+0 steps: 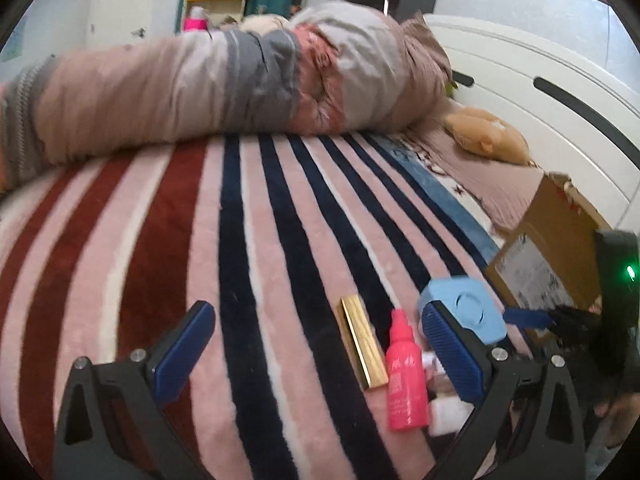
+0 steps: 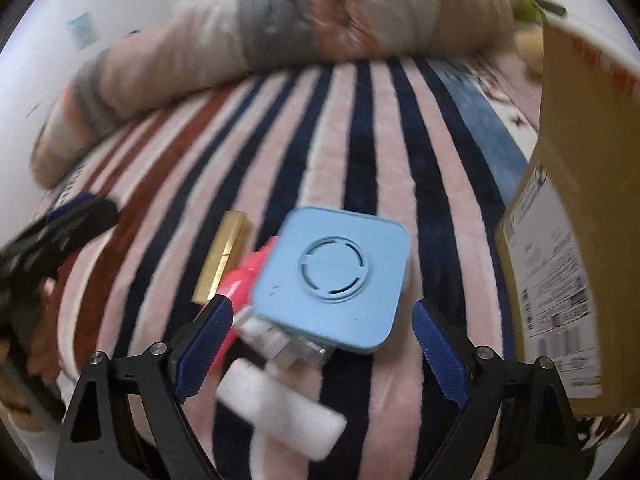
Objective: Organize rigid objects
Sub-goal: 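Grasp the light blue square box with the right gripper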
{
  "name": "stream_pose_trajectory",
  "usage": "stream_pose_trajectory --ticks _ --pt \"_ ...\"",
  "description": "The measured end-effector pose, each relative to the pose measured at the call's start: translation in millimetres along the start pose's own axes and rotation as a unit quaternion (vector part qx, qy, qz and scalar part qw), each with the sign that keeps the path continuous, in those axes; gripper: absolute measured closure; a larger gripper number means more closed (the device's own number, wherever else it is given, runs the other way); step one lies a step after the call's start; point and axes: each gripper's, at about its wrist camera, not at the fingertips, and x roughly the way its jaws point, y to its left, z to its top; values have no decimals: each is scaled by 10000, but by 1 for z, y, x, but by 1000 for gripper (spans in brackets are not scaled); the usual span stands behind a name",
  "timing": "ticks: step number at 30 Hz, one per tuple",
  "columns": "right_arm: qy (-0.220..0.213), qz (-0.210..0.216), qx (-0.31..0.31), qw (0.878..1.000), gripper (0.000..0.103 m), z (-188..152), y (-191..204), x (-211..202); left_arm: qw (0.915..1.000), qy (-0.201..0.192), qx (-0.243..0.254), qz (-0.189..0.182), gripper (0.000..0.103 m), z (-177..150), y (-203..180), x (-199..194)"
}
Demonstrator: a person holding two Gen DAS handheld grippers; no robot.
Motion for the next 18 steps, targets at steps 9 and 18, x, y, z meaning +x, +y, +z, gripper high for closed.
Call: stream_pose_trajectory --ticks 9,18 --pt "177 -225 -17 9996 10 29 10 35 9992 -32 -222 -335 1 0 8 3" --pt "136 -529 -714 9960 25 36 9 43 9965 142 -488 -671 1 4 12 6"
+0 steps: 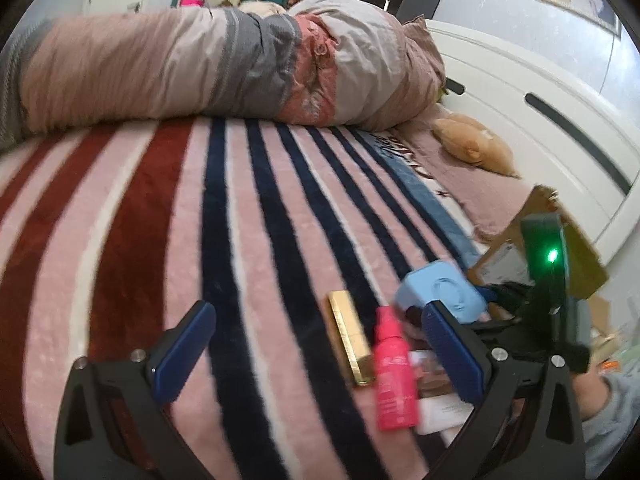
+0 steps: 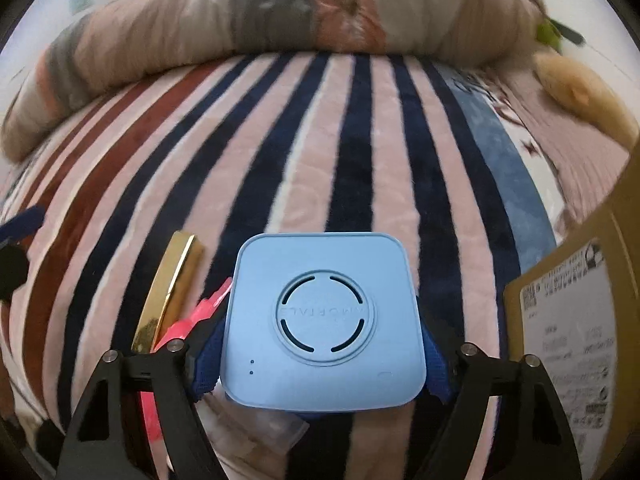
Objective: Organize rigid objects
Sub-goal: 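Grasp the light blue square box with the right gripper, then carry the light blue box into the cardboard box and open the right gripper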
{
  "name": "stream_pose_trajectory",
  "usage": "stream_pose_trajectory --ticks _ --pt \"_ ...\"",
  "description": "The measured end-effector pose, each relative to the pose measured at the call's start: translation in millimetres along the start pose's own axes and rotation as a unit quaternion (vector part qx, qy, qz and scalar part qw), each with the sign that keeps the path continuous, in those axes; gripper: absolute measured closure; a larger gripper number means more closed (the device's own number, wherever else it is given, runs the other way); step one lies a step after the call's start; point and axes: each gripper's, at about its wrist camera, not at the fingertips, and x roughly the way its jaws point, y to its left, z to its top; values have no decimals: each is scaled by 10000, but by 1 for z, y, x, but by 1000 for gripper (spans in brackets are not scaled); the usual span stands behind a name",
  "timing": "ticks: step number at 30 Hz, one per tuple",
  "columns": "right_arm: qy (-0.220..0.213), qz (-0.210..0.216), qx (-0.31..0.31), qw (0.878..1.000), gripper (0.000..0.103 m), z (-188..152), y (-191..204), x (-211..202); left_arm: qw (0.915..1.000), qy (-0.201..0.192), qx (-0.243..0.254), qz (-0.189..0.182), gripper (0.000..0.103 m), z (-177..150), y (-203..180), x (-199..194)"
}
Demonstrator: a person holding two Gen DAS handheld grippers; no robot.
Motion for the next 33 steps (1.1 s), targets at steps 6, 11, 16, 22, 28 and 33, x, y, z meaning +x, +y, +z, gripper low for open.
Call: stream_pose_trajectory --ticks 6,11,16,22,28,33 --pt "-492 420 -669 9957 25 -8 15 -33 9977 -38 58 -680 1 7 -23 -11" --pt "-1242 1114 -1101 9798 26 -2 28 -93 9819 23 91 -1894 2 25 -58 -19" --pt "-1824 1463 -1152 9654 26 5 15 -141 9726 163 156 -2314 25 41 -92 -33" --pt "-2339 1627 -884 9545 26 -7 -32 -181 9708 195 541 -2328 67 61 -158 -43" --pt "-2567 1595 -232 9530 26 -30 -115 -209 9652 400 1216 -2278 72 75 -252 -25" --pt "-2447 1395 233 9592 26 -60 -173 -220 9547 899 1760 -2222 71 73 -328 14"
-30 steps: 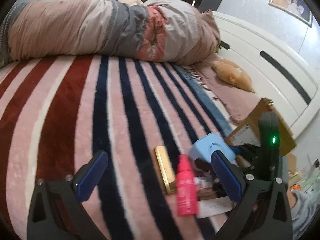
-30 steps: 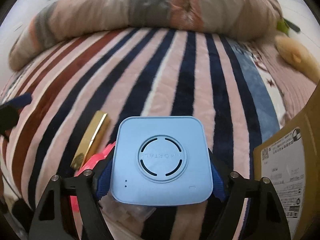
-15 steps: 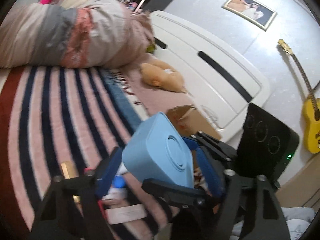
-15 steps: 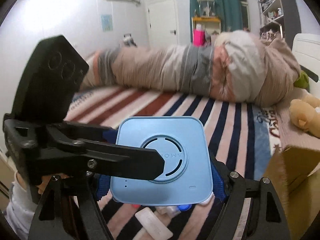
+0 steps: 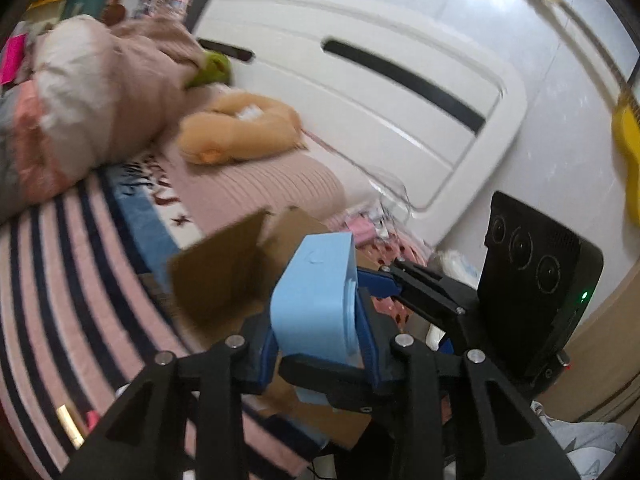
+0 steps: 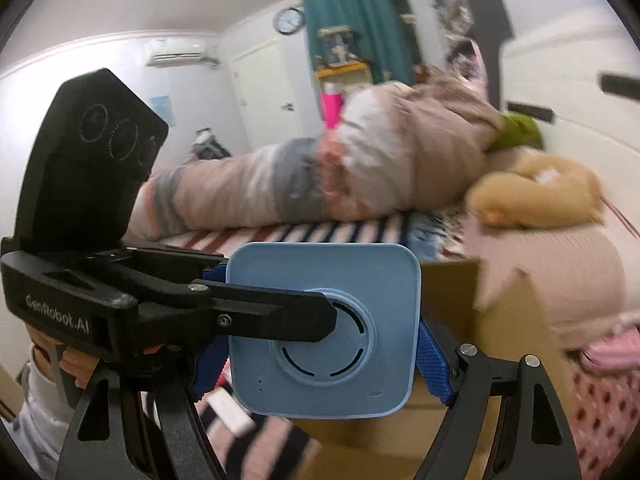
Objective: Organize rigid objects
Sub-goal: 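Carry the light blue box into the cardboard box and open the right gripper, then grasp the pink spray bottle with the right gripper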
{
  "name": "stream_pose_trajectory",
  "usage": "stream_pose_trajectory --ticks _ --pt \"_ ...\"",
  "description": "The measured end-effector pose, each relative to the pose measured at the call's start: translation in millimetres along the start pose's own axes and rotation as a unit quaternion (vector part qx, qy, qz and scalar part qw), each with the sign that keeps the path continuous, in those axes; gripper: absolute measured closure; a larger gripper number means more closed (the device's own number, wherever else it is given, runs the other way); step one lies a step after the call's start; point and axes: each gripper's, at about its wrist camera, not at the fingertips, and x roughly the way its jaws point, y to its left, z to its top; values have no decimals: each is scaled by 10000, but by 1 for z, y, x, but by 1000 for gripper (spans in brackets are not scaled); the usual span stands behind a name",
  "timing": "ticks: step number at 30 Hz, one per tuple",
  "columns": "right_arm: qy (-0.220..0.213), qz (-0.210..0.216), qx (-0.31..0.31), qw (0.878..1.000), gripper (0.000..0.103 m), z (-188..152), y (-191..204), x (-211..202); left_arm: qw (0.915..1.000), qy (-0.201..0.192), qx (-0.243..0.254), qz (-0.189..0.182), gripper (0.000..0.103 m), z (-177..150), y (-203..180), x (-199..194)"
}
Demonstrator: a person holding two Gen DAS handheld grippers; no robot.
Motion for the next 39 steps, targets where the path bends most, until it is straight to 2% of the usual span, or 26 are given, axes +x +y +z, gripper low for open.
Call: stream_pose_trajectory --ticks 6,11,12,13,14,16,18,21,26,28,30,32,35,37,39 --pt "786 -126 261 9965 26 -12 -49 8 9979 650 13 41 70 0 -6 54" --pt "1268 -215 130 9916 25 -19 -58 27 9947 1009 -71 185 69 -6 4 75" --pt "1358 -299 58 9903 25 -20 -57 30 9943 1027 -46 285 65 -7 4 75" --pt "1443 -471 -25 9884 25 -21 -56 33 9930 1061 1 517 57 -7 3 76" --pt "1458 -732 -119 9865 23 -23 -53 35 9923 1057 39 649 53 -7 2 77" --pt "1400 -873 -215 9861 16 -24 -51 35 9924 932 144 790 41 -7 -1 71" --pt "1379 -725 -177 9876 13 -25 -51 34 9927 830 127 862 38 -5 2 67" --pt "1346 -757 -179 9879 13 -25 -51 33 9923 673 87 1040 32 -5 7 54" --pt "1153 -793 -241 9899 13 -22 -43 27 9920 441 87 1181 30 -9 13 28" --pt "1013 -886 -342 9903 13 -19 -34 25 9912 267 84 1293 27 -11 16 12" --pt "866 -996 -519 9899 7 -13 -18 23 9900 34 55 1408 19 -15 22 -7" --pt "766 -957 -649 9903 7 -8 -3 22 9891 -166 36 1466 17 -20 27 -25" --pt "566 -676 -772 9931 7 0 22 24 9847 -444 -12 1684 17 -34 40 -59" --pt "439 -469 -1010 9928 7 5 48 28 9778 -651 -7 1990 17 -45 48 -77" --pt "512 -249 -1136 9919 7 7 67 35 9694 -850 -29 2303 17 -59 60 -98"
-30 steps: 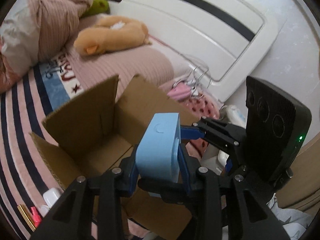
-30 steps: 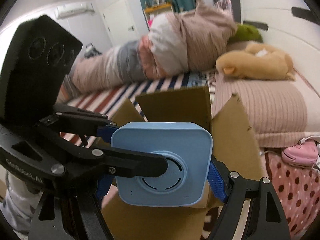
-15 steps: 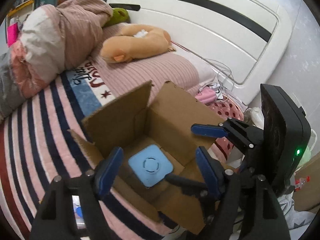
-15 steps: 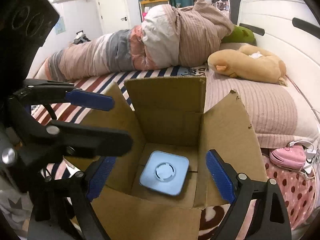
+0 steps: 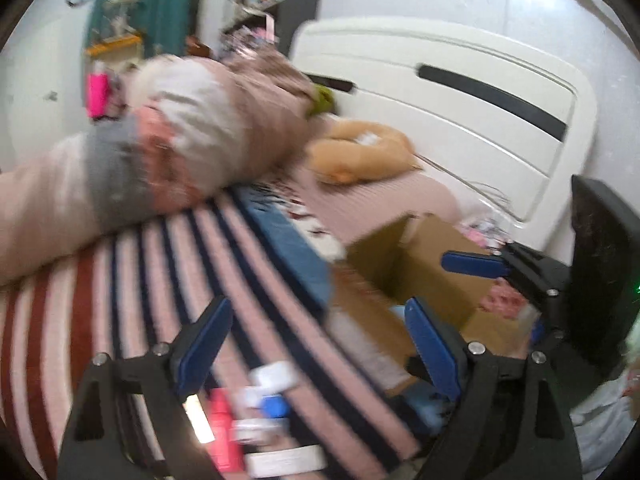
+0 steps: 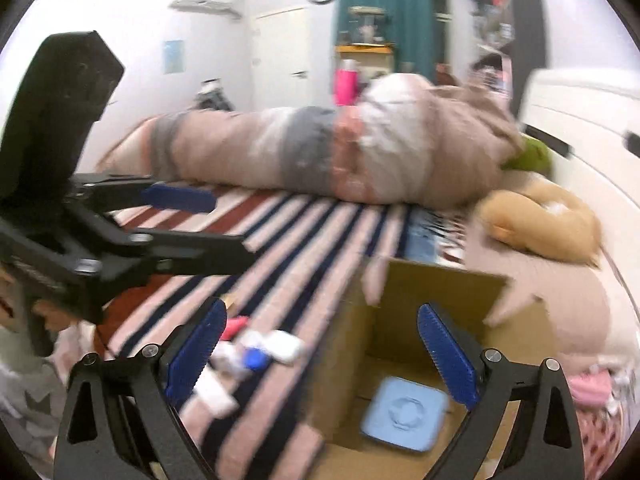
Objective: Organize rigid objects
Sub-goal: 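Grasp the pink spray bottle with the right gripper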
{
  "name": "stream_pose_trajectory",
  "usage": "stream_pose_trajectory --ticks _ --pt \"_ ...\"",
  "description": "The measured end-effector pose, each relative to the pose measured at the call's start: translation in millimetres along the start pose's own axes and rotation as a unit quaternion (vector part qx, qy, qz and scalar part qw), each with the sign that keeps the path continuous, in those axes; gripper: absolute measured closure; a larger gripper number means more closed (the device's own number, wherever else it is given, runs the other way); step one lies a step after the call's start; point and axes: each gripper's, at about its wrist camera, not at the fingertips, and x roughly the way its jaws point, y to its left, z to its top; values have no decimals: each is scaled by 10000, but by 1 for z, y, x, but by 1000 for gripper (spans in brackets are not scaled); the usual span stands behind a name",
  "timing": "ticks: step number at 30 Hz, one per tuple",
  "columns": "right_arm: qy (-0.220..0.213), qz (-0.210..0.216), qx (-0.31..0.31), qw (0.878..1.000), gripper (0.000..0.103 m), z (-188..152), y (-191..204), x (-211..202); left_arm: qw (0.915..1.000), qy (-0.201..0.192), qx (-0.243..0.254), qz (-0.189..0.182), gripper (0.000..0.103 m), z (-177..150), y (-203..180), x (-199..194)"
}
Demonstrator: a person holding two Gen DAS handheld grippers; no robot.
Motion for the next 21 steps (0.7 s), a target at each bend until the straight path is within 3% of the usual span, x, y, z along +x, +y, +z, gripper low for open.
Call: stream_pose_trajectory --ticks 6,10,12,14,17,21 --pt "330 753 23 9966 7 15 57 45 9972 38 -396 631 16 -46 70 -23" --pt "837 1079 -25 9906 8 7 94 93 9933 180 -590 972 16 -83 109 -23" --pt "1213 1197 0 9854 18 -6 110 123 9921 206 -680 1031 16 -99 127 -22" --pt "1467 1292 81 9807 37 -19 119 143 9912 209 -824 1018 16 -111 139 -21" --pt "1832 1455 362 9716 46 -39 130 166 9885 160 -1063 1066 16 -130 157 -17" --pt "2117 1366 943 9631 55 -61 131 191 9870 293 -1276 927 16 -147 174 -5"
